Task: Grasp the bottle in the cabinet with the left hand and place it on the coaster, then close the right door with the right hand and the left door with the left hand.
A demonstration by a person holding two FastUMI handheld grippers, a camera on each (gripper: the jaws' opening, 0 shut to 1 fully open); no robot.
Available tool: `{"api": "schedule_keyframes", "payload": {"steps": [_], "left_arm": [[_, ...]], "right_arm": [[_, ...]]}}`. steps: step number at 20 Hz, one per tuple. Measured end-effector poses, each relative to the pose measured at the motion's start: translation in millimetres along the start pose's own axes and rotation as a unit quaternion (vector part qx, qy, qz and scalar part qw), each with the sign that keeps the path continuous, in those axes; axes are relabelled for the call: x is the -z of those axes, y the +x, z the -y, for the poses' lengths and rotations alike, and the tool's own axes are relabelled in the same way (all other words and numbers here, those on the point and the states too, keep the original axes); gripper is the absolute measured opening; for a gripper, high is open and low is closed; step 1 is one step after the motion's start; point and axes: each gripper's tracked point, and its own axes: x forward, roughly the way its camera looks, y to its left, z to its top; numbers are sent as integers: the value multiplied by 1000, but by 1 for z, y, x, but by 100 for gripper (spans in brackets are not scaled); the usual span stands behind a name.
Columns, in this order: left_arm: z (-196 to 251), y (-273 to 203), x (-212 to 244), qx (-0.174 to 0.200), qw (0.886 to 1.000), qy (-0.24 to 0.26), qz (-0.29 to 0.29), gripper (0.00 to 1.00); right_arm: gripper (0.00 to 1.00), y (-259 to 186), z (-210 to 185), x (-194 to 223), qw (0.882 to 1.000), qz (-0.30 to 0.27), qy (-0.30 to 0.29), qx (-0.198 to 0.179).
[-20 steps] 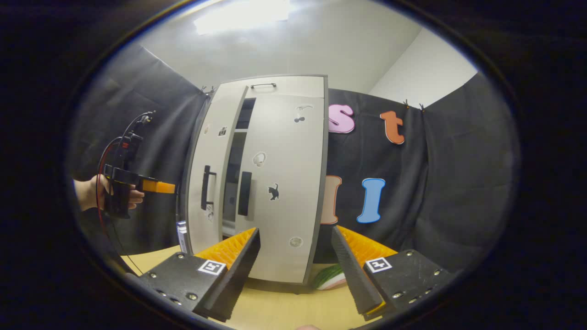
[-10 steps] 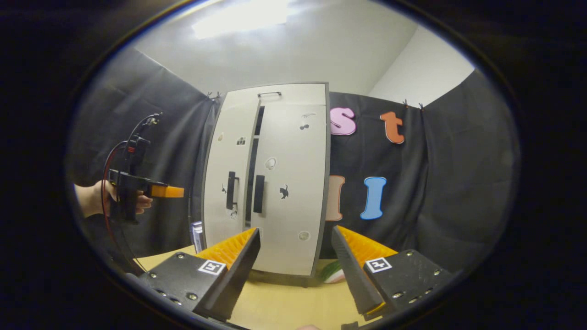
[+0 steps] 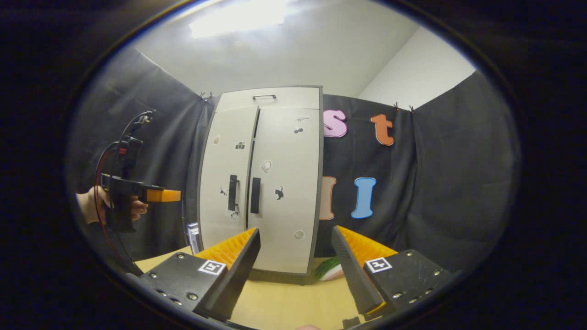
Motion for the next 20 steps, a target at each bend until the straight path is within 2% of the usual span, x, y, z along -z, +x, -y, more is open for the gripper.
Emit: {"api": "schedule_keyframes", "payload": {"steps": [3,5,8,10,11,13,14,20], "left_arm": [[-11,3,4,6,1000,4,-7,92],[-21,5,9,7,1000,0,-16,92],[-34,6,15,15,1000,-15,-23,92],[-43,7,19,15,999,-15,-28,92],[-48,8,21,15,999,-13,-30,92],[-55,9,29,15,999,-9,-35,92],[-59,9,31,15,999,-9,-37,92],[-78,13,46,15,998,-19,-51,92]], "right_arm": [[92,4,-8,0,1000,-2,5,10],[95,7,-15,0,1000,-4,7,17],[92,16,-32,-2,1000,-2,8,13],[95,22,-40,-1,1000,-2,5,14],[92,25,-44,-2,1000,-2,3,14],[95,31,-51,-1,1000,-2,4,18],[92,34,-53,0,1000,-2,6,20],[95,57,-70,9,999,-9,-1,35]]}}
